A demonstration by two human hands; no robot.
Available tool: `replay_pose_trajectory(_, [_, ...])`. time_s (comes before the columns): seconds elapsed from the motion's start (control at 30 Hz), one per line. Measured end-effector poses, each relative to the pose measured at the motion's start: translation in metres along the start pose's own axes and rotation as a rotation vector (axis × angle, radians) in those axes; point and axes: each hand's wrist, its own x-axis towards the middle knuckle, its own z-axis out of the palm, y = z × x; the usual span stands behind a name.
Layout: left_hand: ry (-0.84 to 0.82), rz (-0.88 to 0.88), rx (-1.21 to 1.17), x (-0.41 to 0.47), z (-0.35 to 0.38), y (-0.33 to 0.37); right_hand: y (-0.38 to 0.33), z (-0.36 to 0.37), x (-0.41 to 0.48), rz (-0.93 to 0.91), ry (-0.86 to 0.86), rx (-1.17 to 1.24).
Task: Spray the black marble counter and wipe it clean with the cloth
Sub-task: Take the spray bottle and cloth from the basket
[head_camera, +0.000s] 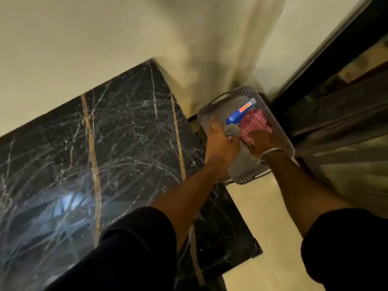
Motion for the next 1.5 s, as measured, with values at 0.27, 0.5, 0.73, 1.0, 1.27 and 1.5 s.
replay_pose_trajectory(0.27, [0.043, -0.209, -0.265, 0.036, 0.035, 0.000, 0.000, 0.036, 0.062, 0.074, 0.117, 0.053])
replay_pose_trajectory(0.5, [0.047, -0.127, -0.267, 0.048, 0.031, -0.008, 0.000, 0.038, 0.069, -0.002, 0.199, -0.032])
replay_pose_trajectory(0.73, [0.116, -0.051, -0.187, 0.031, 0.016, -0.005, 0.008, -0.006, 0.024, 0.259, 0.319, 0.788])
replay_pose_trajectory(1.0, [0.196, 0.221, -0.387, -0.026, -0.040, 0.045, -0.036, -0.102, -0.042, 0.221, 0.365, 1.777])
replay_pose_trajectory(1.27, [0.221, 0.488, -0.345, -0.112, -0.166, 0.055, -0.155, -0.143, -0.151, 0.028, 0.085, 1.848])
replay_pose_trajectory(1.5, [0.280, 0.570, -0.173, -0.205, -0.302, -0.031, -0.287, -0.099, -0.251, -0.031, -0.141, 1.969])
